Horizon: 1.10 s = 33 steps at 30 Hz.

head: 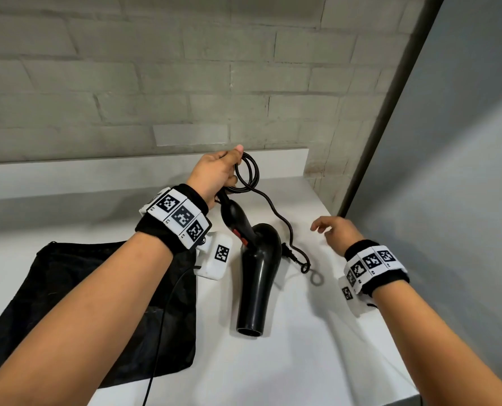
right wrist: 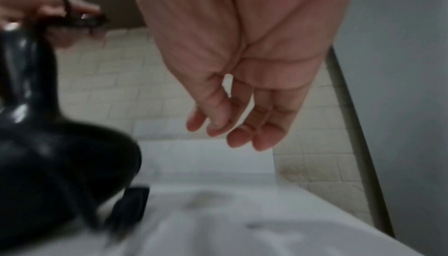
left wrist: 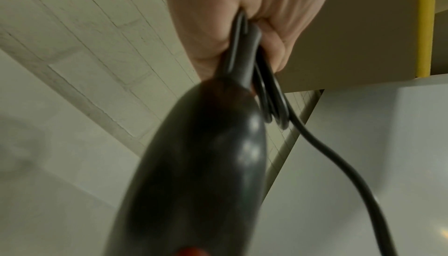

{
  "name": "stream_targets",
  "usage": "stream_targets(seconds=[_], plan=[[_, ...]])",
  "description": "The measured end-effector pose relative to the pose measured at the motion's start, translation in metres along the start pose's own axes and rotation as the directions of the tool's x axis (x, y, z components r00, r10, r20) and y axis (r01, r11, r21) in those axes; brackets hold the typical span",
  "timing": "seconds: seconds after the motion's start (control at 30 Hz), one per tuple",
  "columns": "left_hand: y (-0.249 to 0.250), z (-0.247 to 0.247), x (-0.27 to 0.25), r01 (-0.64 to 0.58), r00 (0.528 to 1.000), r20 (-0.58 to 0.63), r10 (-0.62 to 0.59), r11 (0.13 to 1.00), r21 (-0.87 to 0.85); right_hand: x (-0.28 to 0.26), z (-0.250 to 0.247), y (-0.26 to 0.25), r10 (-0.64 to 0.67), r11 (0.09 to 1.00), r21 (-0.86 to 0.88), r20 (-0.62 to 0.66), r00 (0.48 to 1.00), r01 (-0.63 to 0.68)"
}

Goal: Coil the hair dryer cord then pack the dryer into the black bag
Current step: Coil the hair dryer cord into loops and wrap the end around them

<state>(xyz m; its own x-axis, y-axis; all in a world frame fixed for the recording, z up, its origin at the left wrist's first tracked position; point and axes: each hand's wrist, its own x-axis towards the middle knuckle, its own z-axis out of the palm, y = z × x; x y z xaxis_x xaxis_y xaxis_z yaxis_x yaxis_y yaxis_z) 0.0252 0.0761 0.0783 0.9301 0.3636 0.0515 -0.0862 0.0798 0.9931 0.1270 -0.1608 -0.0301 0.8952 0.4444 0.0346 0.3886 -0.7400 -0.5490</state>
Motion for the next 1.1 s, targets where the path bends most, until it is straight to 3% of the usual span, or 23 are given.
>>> stream_targets(seconds=[0.1,0.17,0.27,0.37,0.47,0.53,0.6,0.63,0.73,0.8,0.97,1.1], plan=[[0.000,0.004,-0.001,0.008,1.000,0.011,-0.008,1.000,-0.005,-0.005,0.014,0.001,-0.080,0.989,-0.103,0.258,0.963,0.110],[0.001,0.006,-0.001,0.011,1.000,0.026,-0.011,1.000,-0.009,-0.006,0.021,-0.003,-0.091,0.980,-0.130,0.362,0.928,0.147],[0.002,0.009,-0.001,0.014,0.999,0.032,-0.014,1.000,-0.025,-0.004,0.034,-0.007,-0.134,0.943,-0.233,0.387,0.912,0.237],[0.002,0.011,0.000,0.027,0.999,0.047,-0.025,0.999,-0.040,-0.007,0.039,-0.009,-0.101,0.946,-0.236,0.442,0.891,0.224],[0.003,0.013,-0.001,0.050,0.997,0.064,-0.047,0.998,-0.049,-0.007,0.045,-0.007,-0.177,0.909,-0.259,0.472,0.864,0.327],[0.004,0.014,-0.002,0.061,0.996,0.075,-0.057,0.997,-0.049,-0.004,0.045,-0.003,-0.247,0.849,-0.330,0.445,0.861,0.414],[0.005,0.014,-0.003,0.070,0.994,0.084,-0.066,0.997,-0.045,-0.001,0.044,-0.004,-0.251,0.814,-0.400,0.411,0.876,0.421],[0.006,0.013,-0.003,0.075,0.994,0.086,-0.071,0.996,-0.045,0.001,0.043,-0.005,-0.251,0.833,-0.390,0.366,0.896,0.392],[0.005,0.010,-0.002,0.085,0.993,0.085,-0.081,0.995,-0.047,0.004,0.033,-0.008,-0.264,0.947,-0.172,0.070,0.962,0.272],[0.005,0.009,-0.002,0.088,0.993,0.086,-0.084,0.995,-0.052,0.008,0.025,-0.011,-0.235,0.972,-0.012,-0.170,0.957,0.236],[0.005,0.011,-0.001,0.097,0.992,0.083,-0.091,0.992,-0.074,0.006,-0.013,-0.047,-0.244,0.874,0.245,-0.525,0.815,0.420],[0.005,0.015,-0.002,0.108,0.993,0.056,-0.104,0.992,-0.064,-0.005,-0.037,-0.083,-0.209,0.745,0.363,-0.669,0.713,0.559]])
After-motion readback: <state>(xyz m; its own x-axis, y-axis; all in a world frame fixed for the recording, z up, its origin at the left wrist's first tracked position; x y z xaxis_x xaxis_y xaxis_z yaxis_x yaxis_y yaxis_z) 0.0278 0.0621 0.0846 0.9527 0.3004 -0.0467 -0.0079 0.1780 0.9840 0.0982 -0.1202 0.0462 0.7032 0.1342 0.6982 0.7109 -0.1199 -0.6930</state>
